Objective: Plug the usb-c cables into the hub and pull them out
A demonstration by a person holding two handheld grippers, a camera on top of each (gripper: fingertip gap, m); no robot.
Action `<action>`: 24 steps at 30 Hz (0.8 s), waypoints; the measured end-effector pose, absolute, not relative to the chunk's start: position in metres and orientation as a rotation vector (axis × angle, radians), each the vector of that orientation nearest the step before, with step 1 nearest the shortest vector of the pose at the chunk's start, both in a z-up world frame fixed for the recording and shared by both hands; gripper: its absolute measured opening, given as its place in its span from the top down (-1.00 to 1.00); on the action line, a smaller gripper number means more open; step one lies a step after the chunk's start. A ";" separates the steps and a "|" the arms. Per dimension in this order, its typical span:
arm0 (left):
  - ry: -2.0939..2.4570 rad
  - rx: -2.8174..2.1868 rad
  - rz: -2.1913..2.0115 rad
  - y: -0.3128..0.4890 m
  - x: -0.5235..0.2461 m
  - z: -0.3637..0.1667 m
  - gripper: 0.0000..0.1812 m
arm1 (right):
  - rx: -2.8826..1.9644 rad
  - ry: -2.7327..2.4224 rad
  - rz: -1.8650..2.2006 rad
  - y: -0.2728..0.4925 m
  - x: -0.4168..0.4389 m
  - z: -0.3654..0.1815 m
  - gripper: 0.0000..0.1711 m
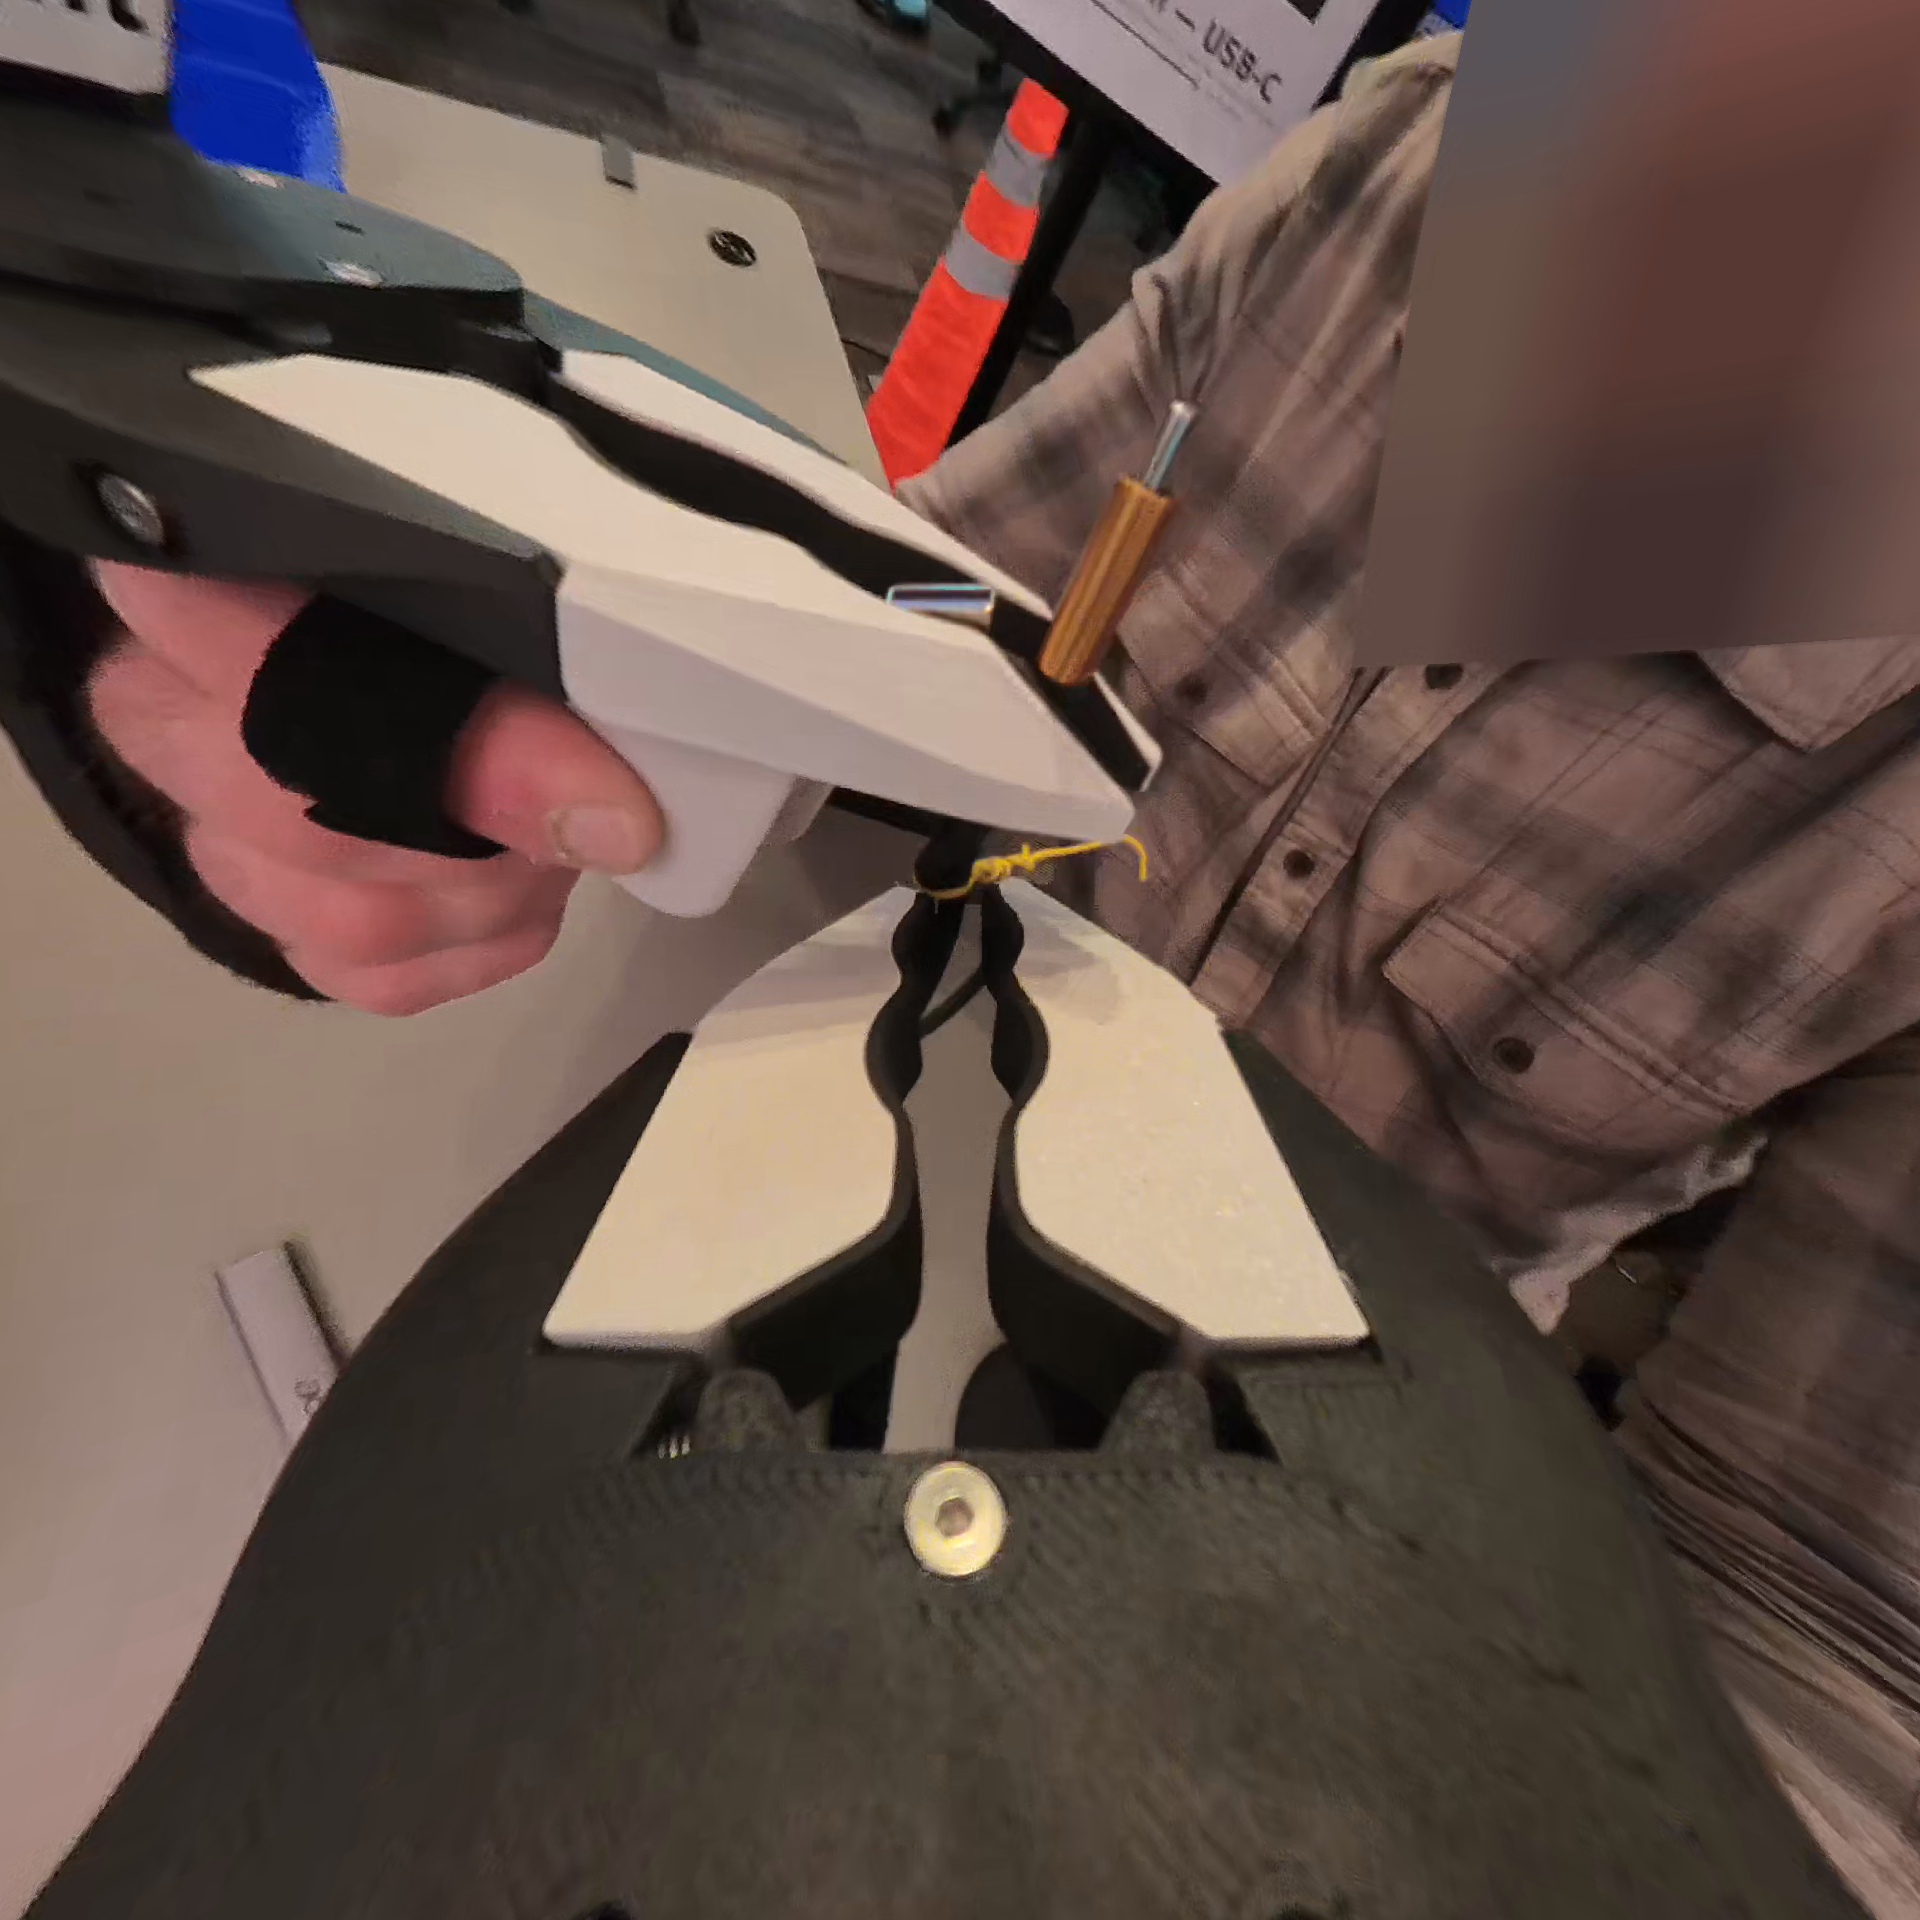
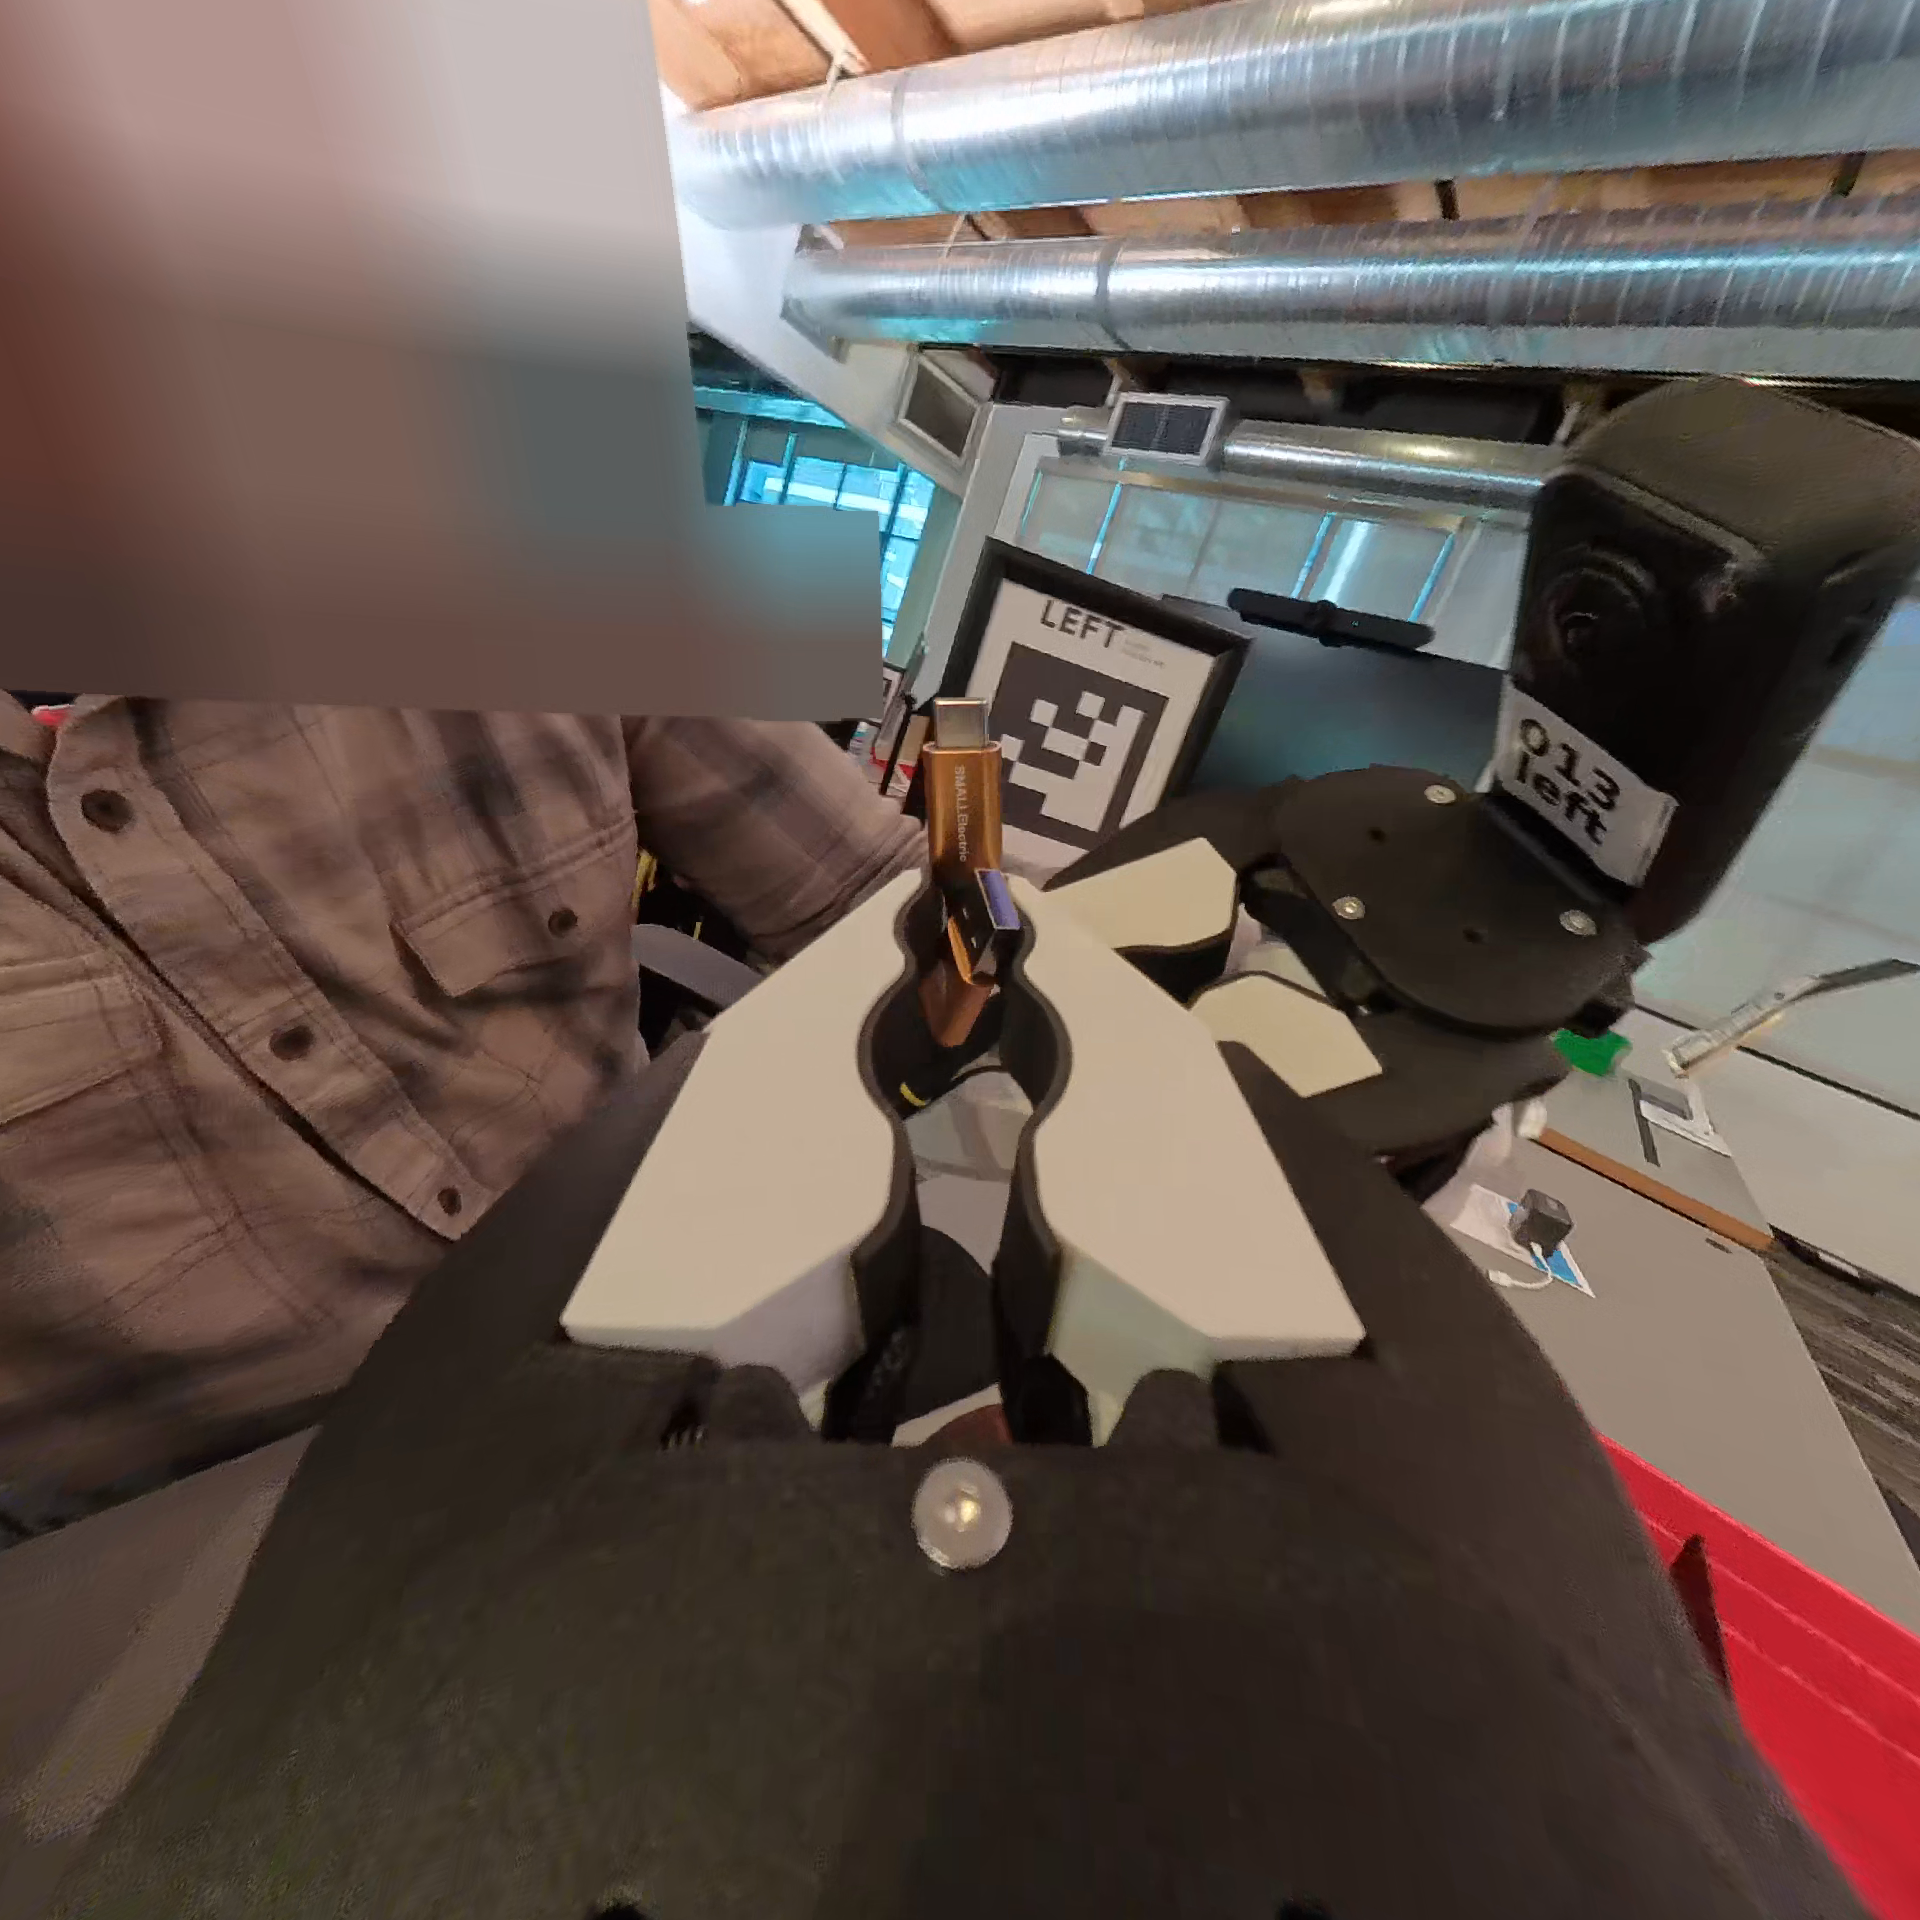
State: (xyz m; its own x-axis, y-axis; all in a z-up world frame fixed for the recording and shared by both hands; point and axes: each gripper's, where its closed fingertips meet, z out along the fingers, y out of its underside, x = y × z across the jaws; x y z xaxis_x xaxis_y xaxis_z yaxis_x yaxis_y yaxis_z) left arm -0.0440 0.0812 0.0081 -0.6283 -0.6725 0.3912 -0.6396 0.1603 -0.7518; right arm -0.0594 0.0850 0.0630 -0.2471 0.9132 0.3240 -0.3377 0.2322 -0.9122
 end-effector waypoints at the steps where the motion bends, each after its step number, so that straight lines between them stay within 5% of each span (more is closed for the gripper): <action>1: 2.346 -1.353 -1.496 0.084 -0.042 0.008 0.89 | -0.625 -1.299 1.324 0.088 -0.059 0.063 0.94; 10: 1.869 -1.380 -1.443 0.116 -0.031 0.014 0.12 | -0.662 -1.028 1.251 0.124 -0.032 0.088 0.95; 13: 1.736 -1.444 -1.320 0.126 -0.017 -0.003 0.03 | -0.707 -0.991 1.173 0.133 -0.030 0.089 0.95; 24: 1.667 -1.466 -1.348 0.111 0.002 -0.016 0.69 | -0.701 -0.916 1.124 0.136 -0.005 0.102 0.94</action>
